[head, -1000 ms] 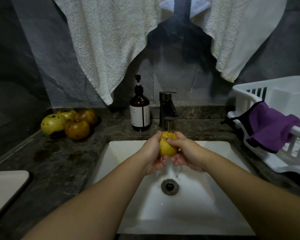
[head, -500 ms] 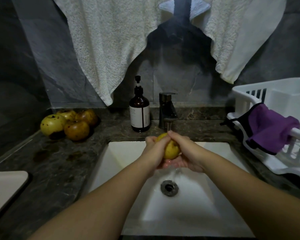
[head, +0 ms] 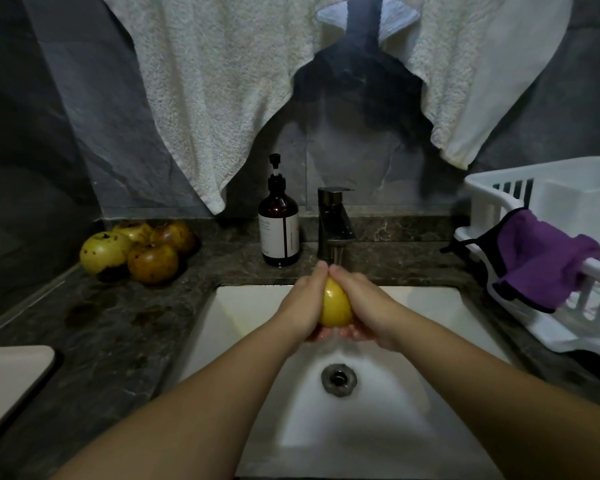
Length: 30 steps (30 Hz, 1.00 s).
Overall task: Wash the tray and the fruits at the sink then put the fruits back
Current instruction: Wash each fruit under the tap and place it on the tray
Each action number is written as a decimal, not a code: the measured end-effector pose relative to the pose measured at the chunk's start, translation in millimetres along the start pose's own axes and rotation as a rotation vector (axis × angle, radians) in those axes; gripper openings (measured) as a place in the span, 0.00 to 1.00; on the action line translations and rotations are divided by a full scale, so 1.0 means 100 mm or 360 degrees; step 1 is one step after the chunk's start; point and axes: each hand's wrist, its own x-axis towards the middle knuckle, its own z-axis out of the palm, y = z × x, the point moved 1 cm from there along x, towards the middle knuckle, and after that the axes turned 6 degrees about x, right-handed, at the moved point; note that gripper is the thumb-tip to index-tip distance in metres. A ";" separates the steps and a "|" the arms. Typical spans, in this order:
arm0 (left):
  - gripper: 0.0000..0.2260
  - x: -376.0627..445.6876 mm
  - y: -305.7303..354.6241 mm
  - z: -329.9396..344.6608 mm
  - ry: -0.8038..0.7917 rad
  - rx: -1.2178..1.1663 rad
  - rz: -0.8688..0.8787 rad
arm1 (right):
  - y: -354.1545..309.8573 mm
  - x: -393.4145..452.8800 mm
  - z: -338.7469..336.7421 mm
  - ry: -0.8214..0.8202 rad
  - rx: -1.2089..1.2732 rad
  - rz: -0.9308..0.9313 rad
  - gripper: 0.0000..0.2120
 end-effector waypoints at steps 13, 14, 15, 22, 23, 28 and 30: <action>0.27 -0.01 0.04 -0.03 -0.0047 0.0068 -0.0144 | 0.01 -0.04 0.03 -0.0064 -0.0010 -0.0059 0.21; 0.24 0.01 0.04 -0.01 0.0040 0.0184 -0.0042 | 0.00 -0.05 0.02 -0.0051 0.0073 0.0049 0.25; 0.22 0.00 0.05 0.01 0.0106 0.0254 0.0027 | 0.00 -0.06 0.03 -0.0046 0.0151 0.0164 0.31; 0.25 -0.08 0.02 0.02 -0.0107 -0.0053 -0.0221 | 0.00 -0.05 0.01 -0.0046 -0.0049 0.0051 0.20; 0.23 -0.06 0.01 0.03 0.0012 0.0079 -0.0105 | 0.01 -0.05 0.01 -0.0041 0.0040 0.0166 0.25; 0.21 -0.06 0.07 0.02 0.0024 -0.0075 -0.0056 | -0.04 0.02 0.06 0.0095 -0.0092 -0.0088 0.19; 0.24 -0.04 0.06 0.02 0.0027 -0.0050 -0.0054 | -0.03 0.00 0.07 0.0034 -0.0048 -0.0094 0.18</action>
